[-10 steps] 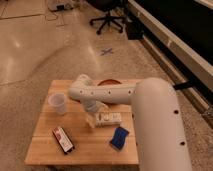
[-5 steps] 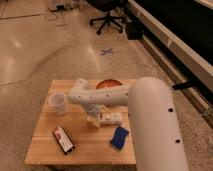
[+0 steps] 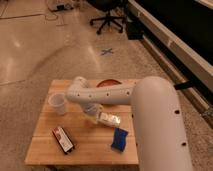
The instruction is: Stand the bottle upright
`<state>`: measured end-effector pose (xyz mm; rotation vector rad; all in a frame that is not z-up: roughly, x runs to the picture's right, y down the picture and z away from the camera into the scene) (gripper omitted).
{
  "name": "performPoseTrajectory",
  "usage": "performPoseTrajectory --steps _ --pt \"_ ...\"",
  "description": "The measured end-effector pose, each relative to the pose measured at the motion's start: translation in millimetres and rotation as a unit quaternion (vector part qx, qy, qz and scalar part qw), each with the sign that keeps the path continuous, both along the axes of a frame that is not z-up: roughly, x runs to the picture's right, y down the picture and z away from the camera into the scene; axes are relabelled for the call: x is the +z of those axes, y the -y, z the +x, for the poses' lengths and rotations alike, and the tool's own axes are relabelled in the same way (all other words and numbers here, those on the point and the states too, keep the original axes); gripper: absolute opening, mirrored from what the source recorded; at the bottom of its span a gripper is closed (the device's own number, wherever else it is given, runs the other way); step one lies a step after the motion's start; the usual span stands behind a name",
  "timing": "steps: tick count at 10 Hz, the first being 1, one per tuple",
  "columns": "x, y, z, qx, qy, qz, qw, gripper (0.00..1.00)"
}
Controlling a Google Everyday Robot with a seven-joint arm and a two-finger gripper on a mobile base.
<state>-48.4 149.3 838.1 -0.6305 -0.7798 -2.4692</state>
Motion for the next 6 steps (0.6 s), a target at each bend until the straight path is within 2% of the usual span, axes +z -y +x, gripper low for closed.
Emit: performPoseTrajectory --steps 2,3,4,5,6 --pt "-11.7 28.0 -3.3 0.062 0.015 0.009 0.9979 0.0" --pt "-17.6 48.5 -1.0 0.104 0.025 0.015 0.9942 0.0" --pt "-21.4 61.5 1.1 0.132 0.033 0.018 0.9906 0.0" --pt "-27.1 78.9 5.6 0.17 0.045 0.021 0.9842 0.0" --pt "-33.2 96.5 11.0 0.208 0.06 0.025 0.9759 0.0"
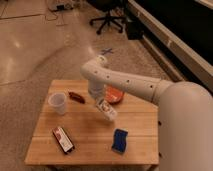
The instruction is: Stand the bottle upright
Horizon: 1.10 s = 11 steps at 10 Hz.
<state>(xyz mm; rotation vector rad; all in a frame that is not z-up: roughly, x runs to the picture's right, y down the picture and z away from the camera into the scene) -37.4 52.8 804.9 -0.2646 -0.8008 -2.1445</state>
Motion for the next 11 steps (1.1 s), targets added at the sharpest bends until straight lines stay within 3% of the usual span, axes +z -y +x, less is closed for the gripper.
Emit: performPoseTrajectory --steps 2,3,5,7,9,11 --pt "-10.8 25.6 13.7 0.057 0.029 0.009 0.9979 0.0" --pt "-16.3 37.6 25.3 0.09 0.049 0.013 0.9946 0.0" --pt "-21.4 49.1 46.1 0.137 0.077 0.018 0.9873 0.0" --pt "-25.1 53.2 79.1 0.183 0.109 0.02 0.9768 0.0" --pt "-29.7 52.7 99.9 0.2 0.146 0.024 0.9685 0.0" --pt "-36.4 51.7 114.4 0.197 0.203 0.034 0.9585 0.0"
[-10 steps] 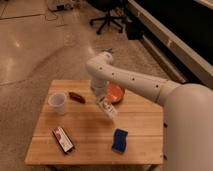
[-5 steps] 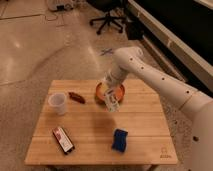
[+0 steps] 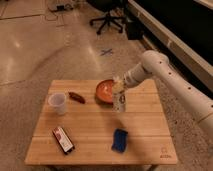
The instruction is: Stand the bottle upright
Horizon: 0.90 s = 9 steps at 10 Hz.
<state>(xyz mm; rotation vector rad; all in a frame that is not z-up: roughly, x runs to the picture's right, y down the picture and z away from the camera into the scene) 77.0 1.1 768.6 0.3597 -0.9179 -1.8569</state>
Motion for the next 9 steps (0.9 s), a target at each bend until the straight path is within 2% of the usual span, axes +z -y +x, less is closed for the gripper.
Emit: performPoseTrajectory --steps 1,2,3,5,7,9 --pt "-1.9 -0.6 3.2 -0.005 0.022 0.011 0.9997 0.0" --pt "-2.1 -2.9 7.6 -0.016 0.052 0.027 0.9981 0.0" --pt "-0.7 -5.0 10.7 -0.024 0.071 0.039 0.9964 0.0" --pt "8.1 -9.0 19.5 -0.036 0.113 0.066 0.9907 0.0" --pt "29.0 -11.6 35.7 -0.035 0.122 0.087 0.9881 0.0" --pt "52.8 -9.8 53.9 -0.028 0.111 0.113 0.987 0.0"
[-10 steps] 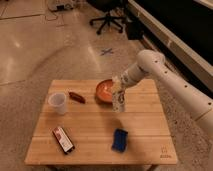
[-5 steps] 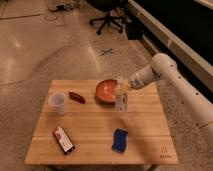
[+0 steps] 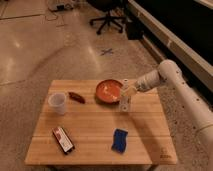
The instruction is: Stand the bottle upright
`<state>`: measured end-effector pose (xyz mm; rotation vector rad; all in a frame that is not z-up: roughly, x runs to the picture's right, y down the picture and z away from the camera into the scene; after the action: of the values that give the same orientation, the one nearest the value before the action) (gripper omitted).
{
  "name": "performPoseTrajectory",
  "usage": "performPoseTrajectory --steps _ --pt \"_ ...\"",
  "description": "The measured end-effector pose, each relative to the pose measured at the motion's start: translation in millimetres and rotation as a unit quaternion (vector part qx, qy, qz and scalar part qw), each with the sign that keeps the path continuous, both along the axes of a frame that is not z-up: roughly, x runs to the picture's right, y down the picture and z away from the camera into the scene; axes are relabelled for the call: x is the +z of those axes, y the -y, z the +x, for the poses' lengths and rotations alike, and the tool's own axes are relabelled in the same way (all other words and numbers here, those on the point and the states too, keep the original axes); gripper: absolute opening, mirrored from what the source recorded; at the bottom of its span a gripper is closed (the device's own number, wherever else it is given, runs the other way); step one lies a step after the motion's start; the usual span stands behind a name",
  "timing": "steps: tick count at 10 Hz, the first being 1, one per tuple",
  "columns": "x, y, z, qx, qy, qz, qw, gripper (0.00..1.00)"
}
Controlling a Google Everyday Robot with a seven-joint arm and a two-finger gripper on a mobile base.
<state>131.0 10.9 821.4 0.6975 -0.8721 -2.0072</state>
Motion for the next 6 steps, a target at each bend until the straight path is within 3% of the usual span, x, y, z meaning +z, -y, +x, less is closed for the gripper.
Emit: performPoseTrajectory --steps 2,6 --pt "16.0 3.1 13.7 0.018 -0.014 0.018 0.9996 0.0" --pt "17.6 3.2 15.4 0.021 -0.016 0.02 0.9995 0.0"
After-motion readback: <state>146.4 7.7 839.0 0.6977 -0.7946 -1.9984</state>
